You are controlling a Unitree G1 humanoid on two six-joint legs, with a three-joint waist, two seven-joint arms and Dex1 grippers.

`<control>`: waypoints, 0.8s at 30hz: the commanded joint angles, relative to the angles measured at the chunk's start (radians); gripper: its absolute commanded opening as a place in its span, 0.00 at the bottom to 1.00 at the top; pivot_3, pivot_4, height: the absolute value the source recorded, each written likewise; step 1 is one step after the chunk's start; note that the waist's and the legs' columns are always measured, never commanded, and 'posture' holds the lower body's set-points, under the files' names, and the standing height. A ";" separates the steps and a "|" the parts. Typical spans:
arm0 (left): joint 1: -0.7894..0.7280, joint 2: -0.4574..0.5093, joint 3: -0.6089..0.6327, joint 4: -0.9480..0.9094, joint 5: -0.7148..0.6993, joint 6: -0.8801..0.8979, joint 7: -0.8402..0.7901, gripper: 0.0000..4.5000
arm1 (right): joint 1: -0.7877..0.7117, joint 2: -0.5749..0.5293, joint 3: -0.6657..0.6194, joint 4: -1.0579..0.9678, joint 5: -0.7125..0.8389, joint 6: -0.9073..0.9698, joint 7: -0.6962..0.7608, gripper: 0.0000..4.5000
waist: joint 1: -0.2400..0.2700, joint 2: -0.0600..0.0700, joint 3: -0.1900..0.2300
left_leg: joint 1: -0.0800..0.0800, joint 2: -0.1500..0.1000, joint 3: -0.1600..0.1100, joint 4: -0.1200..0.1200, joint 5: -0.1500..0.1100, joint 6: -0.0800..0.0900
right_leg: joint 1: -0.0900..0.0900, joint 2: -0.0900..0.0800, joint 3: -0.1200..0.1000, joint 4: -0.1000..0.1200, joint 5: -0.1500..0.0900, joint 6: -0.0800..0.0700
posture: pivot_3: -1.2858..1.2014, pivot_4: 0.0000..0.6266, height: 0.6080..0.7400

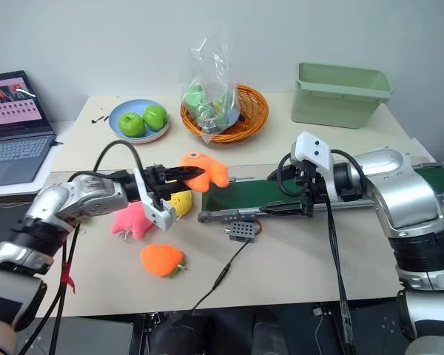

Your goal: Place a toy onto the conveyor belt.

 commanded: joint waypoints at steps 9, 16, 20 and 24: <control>-0.175 -0.067 -0.122 0.320 0.226 -0.095 0.236 0.32 | 0.068 -0.067 -0.108 -0.144 0.085 0.083 -0.078 1.00 | -0.005 0.000 0.000 | 0.000 0.000 0.001 0.001 0.000 0.001 | 0.000 0.000 0.000 0.001 0.000 0.001 | 0.52 0.24 1.00; -0.197 -0.100 -0.146 0.372 0.202 -0.144 0.226 0.32 | 0.075 -0.083 -0.111 -0.154 0.103 0.089 -0.104 1.00 | -0.005 -0.001 0.000 | -0.001 0.000 0.001 0.002 0.000 0.001 | 0.000 0.000 0.000 0.001 0.000 0.001 | 0.52 0.24 1.00; -0.194 -0.100 -0.153 0.375 0.191 -0.170 0.207 0.32 | 0.075 -0.087 -0.108 -0.153 0.108 0.086 -0.112 1.00 | -0.006 -0.001 0.000 | -0.001 0.000 0.001 0.002 -0.001 0.001 | 0.000 0.000 0.000 0.001 0.000 0.001 | 0.52 0.24 1.00; -0.195 -0.101 -0.147 0.381 0.168 -0.174 0.182 0.32 | 0.074 -0.090 -0.106 -0.152 0.107 0.082 -0.115 1.00 | -0.005 -0.001 0.000 | -0.001 0.000 0.001 0.003 -0.001 0.001 | 0.000 0.000 0.000 0.002 0.000 0.001 | 0.52 0.24 1.00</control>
